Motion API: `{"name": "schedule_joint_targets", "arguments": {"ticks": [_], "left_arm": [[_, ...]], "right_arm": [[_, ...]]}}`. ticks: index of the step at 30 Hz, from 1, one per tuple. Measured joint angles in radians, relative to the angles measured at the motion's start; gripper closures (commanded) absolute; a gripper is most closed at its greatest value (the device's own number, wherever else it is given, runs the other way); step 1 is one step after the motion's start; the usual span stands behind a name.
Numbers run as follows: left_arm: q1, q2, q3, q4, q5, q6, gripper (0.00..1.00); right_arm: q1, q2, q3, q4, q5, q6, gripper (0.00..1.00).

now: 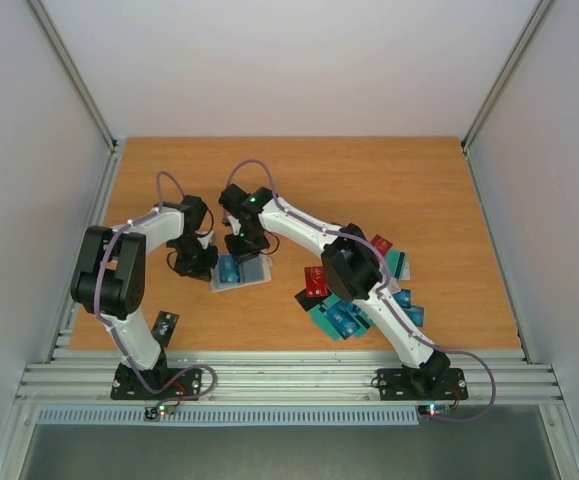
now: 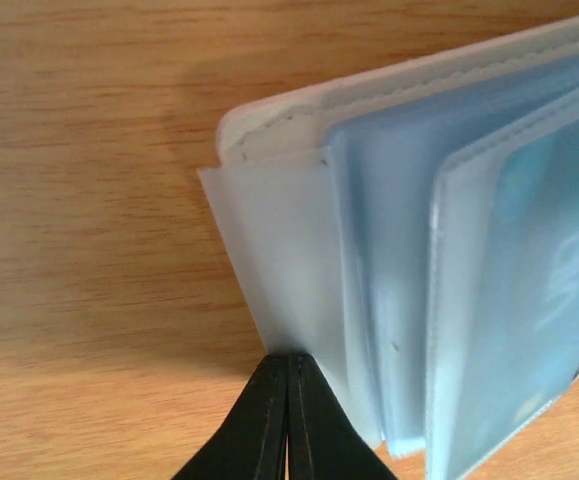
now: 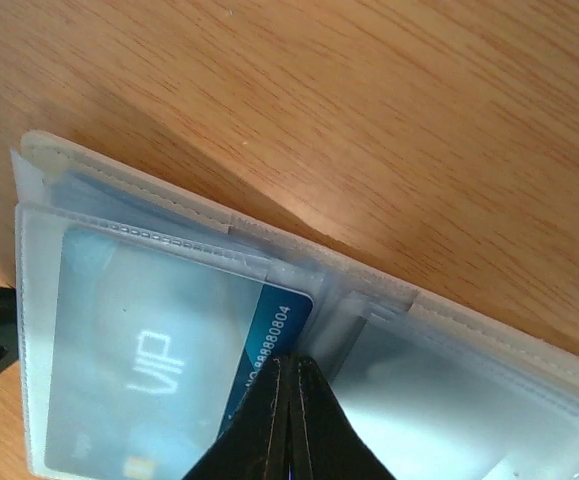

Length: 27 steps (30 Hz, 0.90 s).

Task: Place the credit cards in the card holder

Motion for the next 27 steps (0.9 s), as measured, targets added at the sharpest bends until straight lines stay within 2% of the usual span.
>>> {"name": "schedule_joint_targets", "arguments": {"ticks": [10,18,21,24,27], "left_arm": [[0.000,0.001,0.000,0.002,0.008,0.003,0.95],[-0.003,0.001,0.000,0.007,0.020,0.003,0.94],[-0.003,0.000,0.000,0.007,0.019,-0.001,0.91],[-0.003,-0.008,0.000,0.007,0.019,-0.008,0.81],[-0.003,-0.048,0.004,0.005,0.019,-0.026,0.78]], "right_arm": [[0.001,0.012,0.025,-0.002,-0.037,0.007,0.99],[0.002,-0.049,-0.067,0.052,-0.105,0.016,0.99],[-0.004,-0.095,-0.108,0.059,-0.106,0.018,0.99],[-0.015,-0.154,-0.157,0.069,-0.107,0.019,0.99],[-0.039,-0.217,-0.215,0.084,-0.113,0.021,0.99]]}}
